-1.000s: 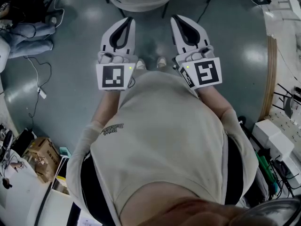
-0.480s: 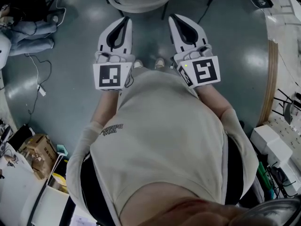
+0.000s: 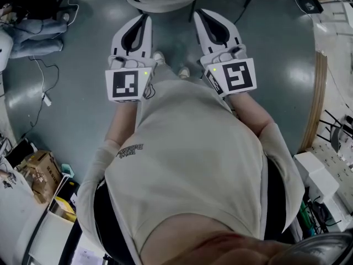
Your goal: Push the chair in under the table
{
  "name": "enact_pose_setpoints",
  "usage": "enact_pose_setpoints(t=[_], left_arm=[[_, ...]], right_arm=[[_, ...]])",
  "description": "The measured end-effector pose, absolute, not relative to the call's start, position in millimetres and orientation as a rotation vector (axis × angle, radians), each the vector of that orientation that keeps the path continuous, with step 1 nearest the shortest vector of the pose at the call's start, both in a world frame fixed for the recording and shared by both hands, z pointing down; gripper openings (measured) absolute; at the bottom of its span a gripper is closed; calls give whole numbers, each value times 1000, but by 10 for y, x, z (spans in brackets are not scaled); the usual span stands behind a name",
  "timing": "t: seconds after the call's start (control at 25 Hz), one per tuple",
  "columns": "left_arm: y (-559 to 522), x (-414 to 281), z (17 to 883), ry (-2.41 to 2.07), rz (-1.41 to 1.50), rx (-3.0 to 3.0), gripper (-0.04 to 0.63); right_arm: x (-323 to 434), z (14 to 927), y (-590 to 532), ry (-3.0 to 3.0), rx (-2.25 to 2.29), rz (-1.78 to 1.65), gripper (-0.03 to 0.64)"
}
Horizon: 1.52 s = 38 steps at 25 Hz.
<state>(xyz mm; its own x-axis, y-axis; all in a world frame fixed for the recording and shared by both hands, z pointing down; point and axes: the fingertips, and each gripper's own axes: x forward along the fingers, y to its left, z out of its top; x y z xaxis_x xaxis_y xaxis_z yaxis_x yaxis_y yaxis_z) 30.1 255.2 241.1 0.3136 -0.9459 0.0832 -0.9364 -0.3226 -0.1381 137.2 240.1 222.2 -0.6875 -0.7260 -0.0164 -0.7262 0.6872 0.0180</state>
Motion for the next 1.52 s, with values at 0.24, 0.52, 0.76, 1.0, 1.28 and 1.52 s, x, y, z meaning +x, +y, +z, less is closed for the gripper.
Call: enact_pose_setpoints(t=[0.24, 0.52, 0.76, 1.0, 1.28, 1.52], left_arm=[[2428, 377, 2300, 1805, -164, -2470, 9], [2197, 229, 2335, 1830, -149, -2469, 9], [1922, -2, 2398, 1844, -148, -2477, 9], [1480, -301, 2478, 1840, -156, -2508, 9], [893, -696, 2551, 1797, -177, -2568, 9], [486, -1029, 2569, 1715, -180, -2615, 9]], right_arm=[[1356, 2221, 2282, 2888, -1226, 49, 9], [1207, 2280, 2076, 2904, -1214, 29, 9], [982, 2340, 1810, 2915, -1212, 13, 9], [700, 2419, 1362, 2930, -1239, -17, 9], [306, 2492, 803, 2923, -1311, -41, 9], [6, 2494, 430, 2914, -1392, -21, 9]])
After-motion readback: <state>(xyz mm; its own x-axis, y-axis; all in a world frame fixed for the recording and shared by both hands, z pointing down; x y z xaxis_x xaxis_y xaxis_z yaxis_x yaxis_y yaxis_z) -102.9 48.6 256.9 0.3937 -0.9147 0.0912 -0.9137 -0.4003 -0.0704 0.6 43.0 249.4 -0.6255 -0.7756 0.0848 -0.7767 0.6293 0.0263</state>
